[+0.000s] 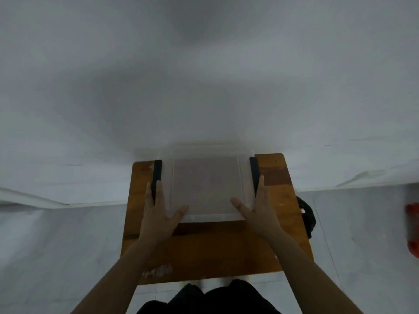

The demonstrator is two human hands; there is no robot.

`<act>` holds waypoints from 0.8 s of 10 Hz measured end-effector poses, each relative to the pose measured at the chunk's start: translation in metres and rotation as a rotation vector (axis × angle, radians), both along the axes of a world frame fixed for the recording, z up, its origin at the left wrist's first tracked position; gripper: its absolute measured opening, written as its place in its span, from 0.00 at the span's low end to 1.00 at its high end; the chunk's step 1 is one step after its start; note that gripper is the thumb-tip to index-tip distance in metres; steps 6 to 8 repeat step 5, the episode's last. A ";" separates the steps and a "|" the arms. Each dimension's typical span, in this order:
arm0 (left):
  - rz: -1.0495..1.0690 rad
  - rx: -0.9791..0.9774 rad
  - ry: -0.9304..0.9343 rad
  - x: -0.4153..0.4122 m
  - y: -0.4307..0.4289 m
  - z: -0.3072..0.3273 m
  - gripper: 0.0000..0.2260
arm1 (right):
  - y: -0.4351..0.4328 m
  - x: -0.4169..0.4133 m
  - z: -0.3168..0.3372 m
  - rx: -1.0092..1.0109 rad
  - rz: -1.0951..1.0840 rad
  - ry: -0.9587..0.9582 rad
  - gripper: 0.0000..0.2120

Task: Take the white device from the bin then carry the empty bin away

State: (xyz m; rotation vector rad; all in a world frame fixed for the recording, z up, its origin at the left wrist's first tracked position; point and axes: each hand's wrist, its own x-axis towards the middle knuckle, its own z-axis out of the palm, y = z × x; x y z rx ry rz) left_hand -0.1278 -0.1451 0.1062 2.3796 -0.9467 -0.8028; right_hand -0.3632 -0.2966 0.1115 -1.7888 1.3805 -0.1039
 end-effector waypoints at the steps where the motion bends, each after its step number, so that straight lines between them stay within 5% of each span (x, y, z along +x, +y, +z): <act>1: 0.017 -0.004 -0.023 0.002 -0.012 0.002 0.50 | -0.020 0.006 0.001 -0.001 0.032 -0.004 0.56; 8: -0.009 0.047 -0.068 0.002 -0.014 0.005 0.51 | -0.047 0.004 0.011 -0.010 0.141 0.133 0.53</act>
